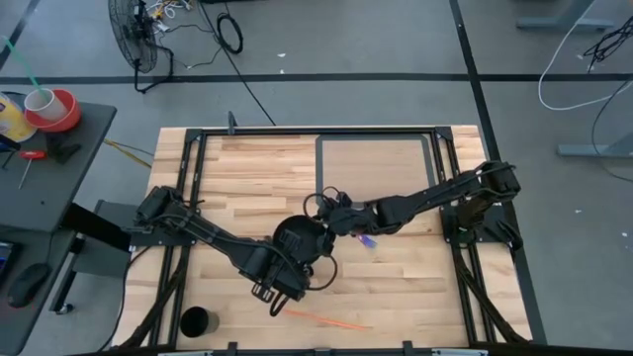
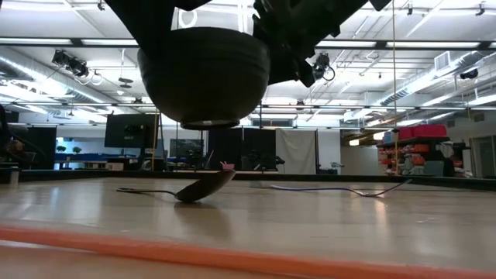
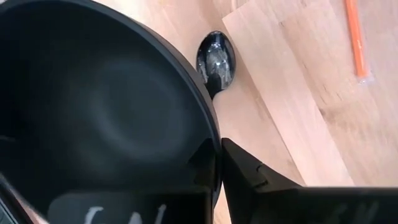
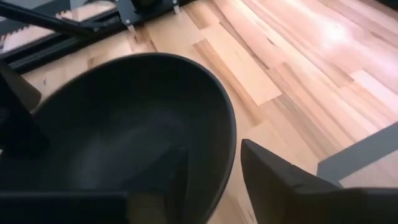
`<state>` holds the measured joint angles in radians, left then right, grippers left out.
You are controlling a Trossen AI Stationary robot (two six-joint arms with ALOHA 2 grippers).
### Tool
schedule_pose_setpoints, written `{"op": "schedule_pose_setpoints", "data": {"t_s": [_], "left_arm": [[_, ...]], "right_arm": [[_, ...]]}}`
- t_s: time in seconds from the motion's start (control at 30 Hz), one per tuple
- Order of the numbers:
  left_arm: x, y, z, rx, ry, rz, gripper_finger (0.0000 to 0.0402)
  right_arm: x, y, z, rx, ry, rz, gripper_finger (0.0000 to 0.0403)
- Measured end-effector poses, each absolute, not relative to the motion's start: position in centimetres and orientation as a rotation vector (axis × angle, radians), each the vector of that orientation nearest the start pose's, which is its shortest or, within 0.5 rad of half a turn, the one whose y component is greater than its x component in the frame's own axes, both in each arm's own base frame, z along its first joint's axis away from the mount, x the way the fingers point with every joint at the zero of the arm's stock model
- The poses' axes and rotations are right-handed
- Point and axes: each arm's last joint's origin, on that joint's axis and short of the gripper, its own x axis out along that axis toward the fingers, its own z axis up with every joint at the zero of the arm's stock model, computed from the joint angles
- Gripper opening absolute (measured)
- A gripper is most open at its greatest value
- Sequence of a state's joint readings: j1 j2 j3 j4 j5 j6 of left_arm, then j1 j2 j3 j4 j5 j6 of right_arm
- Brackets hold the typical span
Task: Pick & Place Utensil
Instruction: Put the black bowl on the transparent mat
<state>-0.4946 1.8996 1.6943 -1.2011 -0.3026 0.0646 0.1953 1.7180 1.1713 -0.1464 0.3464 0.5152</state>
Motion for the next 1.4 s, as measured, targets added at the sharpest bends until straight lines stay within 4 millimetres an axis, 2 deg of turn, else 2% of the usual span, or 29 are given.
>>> {"op": "schedule_pose_setpoints", "data": {"t_s": [0.3, 0.63, 1.0, 1.4], "left_arm": [[33.8, -16.6, 26.9, 0.581, 1.264, -0.192, 0.0019], [35.2, -14.9, 27.0, 0.524, 1.226, -0.148, 0.0021], [36.2, -14.1, 27.2, 0.481, 1.170, -0.115, 0.0023], [36.2, -13.9, 27.2, 0.451, 1.167, -0.088, 0.0037]], "right_arm": [[36.7, 5.3, 22.5, 0.338, 0.665, -0.280, 0.0086], [36.3, 4.3, 22.0, 0.329, 0.739, -0.320, 0.0028], [36.2, 3.1, 21.7, 0.362, 0.782, -0.298, 0.0015], [36.2, 2.9, 21.7, 0.404, 0.797, -0.283, 0.0004]]}}
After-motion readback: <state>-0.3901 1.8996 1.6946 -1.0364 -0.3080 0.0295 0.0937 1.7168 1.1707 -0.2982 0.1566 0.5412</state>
